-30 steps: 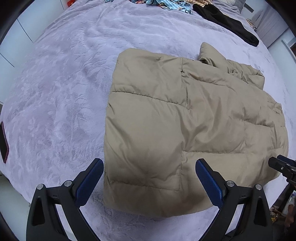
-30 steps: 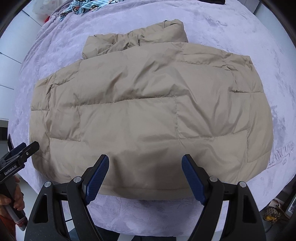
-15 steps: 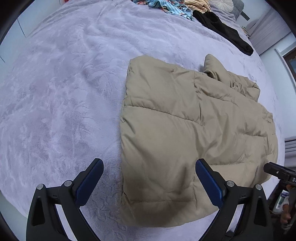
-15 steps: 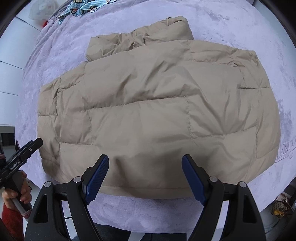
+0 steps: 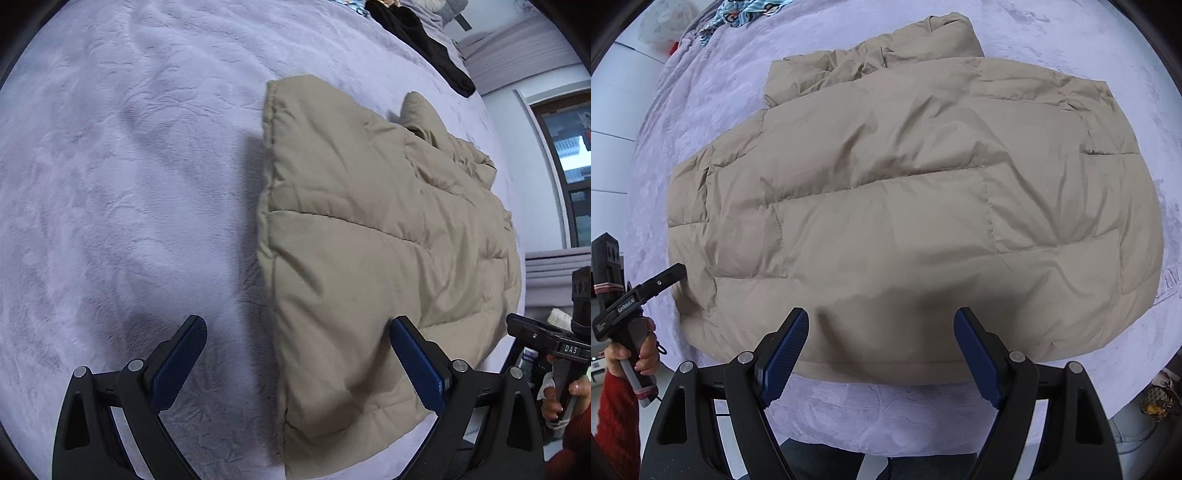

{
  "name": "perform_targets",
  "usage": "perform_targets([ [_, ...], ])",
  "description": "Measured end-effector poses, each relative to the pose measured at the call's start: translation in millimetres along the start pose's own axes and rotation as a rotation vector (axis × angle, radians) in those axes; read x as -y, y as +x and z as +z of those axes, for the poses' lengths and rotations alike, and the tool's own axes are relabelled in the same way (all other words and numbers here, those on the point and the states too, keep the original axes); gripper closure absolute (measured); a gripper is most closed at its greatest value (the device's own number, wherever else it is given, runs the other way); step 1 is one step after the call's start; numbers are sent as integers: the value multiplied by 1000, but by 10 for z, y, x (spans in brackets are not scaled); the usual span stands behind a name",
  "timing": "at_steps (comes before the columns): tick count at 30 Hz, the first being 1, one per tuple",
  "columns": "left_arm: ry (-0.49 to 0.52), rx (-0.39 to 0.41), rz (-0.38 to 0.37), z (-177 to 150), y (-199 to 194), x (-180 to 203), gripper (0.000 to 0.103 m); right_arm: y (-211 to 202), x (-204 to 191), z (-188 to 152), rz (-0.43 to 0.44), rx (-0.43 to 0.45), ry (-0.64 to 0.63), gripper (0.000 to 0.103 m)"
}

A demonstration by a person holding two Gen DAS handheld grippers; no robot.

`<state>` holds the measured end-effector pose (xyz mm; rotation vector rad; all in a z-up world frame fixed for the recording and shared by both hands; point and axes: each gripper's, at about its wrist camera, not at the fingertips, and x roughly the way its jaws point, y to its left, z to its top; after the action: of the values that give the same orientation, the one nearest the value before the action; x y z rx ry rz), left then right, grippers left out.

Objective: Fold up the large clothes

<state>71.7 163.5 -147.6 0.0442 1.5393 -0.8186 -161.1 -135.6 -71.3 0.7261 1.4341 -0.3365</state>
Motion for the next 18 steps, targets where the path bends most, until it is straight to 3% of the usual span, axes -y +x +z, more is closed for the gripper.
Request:
perform_targets([
  [9, 102, -94, -232, 312, 543, 173, 3, 69, -12, 2, -4, -7, -7, 20],
  [13, 139, -126, -227, 324, 726, 280, 2, 48, 24, 31, -20, -2, -22, 20],
  [15, 156, -124, -221, 317, 705, 321, 16, -8, 81, 49, -26, 16, -24, 20],
  [16, 154, -129, -247, 316, 679, 330, 45, -37, 113, 71, -25, 29, -19, 20],
  [17, 129, -145, -300, 316, 658, 328, 66, -58, 144, 97, -23, 40, -10, 20],
  [18, 107, -143, -322, 304, 613, 331, 70, -68, 169, 128, -20, 50, 1, 20],
])
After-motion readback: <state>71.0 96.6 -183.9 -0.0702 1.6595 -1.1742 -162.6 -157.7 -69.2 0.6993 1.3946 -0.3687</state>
